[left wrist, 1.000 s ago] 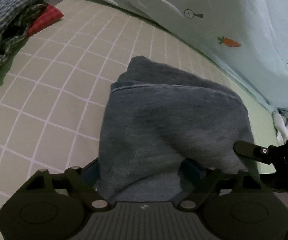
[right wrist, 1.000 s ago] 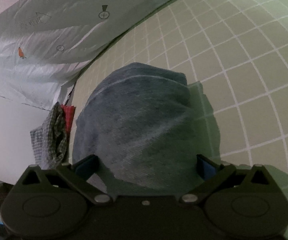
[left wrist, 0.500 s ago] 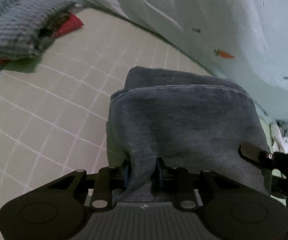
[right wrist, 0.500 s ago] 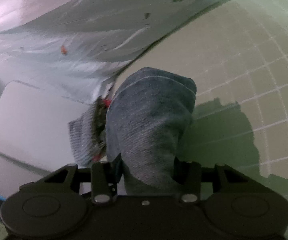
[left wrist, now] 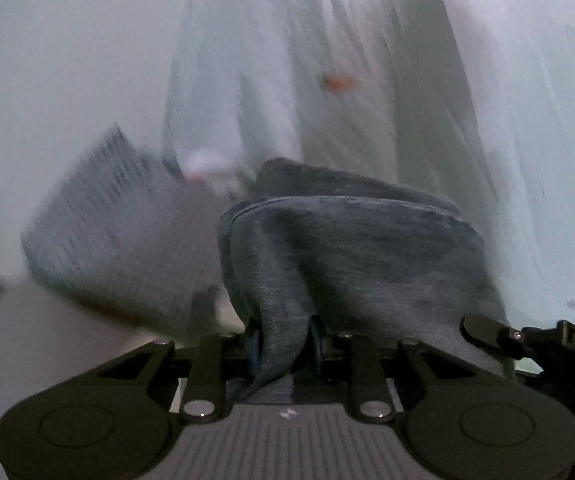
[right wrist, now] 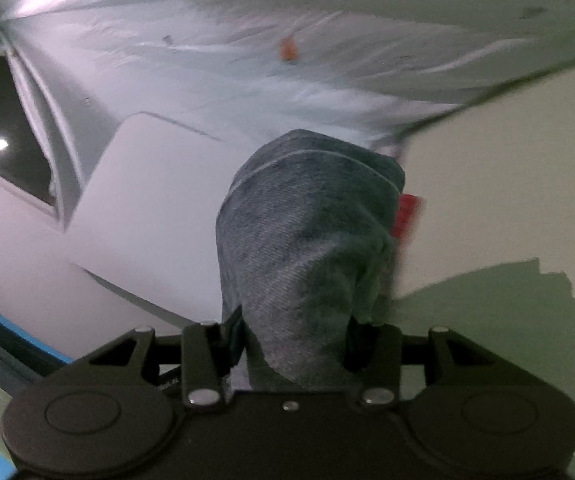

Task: Fold clothes
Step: 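Carry the folded jeans with both tools onto the plaid shirt stack and release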

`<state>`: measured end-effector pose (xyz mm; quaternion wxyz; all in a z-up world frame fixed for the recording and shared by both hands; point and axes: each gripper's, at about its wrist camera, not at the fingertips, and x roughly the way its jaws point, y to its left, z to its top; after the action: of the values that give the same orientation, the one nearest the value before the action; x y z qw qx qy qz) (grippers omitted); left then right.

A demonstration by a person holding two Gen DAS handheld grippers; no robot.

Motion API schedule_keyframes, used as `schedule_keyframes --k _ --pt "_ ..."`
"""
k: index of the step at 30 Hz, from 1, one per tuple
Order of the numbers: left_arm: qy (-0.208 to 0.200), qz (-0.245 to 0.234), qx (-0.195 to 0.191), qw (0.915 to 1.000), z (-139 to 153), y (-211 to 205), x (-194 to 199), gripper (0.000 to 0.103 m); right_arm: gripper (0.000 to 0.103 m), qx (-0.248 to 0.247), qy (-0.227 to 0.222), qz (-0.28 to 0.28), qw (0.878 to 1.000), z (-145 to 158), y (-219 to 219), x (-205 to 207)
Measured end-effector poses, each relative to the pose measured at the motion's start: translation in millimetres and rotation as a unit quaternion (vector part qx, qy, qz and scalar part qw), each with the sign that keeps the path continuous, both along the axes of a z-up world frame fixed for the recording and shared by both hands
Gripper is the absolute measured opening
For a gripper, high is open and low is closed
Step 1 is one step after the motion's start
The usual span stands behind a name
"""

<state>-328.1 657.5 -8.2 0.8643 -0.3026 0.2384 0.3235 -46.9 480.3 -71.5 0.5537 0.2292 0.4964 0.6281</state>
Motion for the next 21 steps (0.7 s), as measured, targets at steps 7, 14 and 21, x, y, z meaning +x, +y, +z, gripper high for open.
schedule_keyframes --k 7,14,21 --pt "-0.002 0.061 0.097 0.9935 44.0 103.3 -12.0 0.025 0.047 0.048 0.05 0.031 0.997 8.3 146.8 -5.8" --pt "0.131 0.174 0.082 0.9726 -44.5 181.8 11.6 0.078 0.07 -0.119 0.071 -0.056 0.989 -83.3 242.0 -3.4" --pt "0.144 0.203 0.01 0.9685 -112.8 173.4 16.5 0.089 0.091 -0.178 0.061 -0.05 0.981 -120.9 227.0 12.1"
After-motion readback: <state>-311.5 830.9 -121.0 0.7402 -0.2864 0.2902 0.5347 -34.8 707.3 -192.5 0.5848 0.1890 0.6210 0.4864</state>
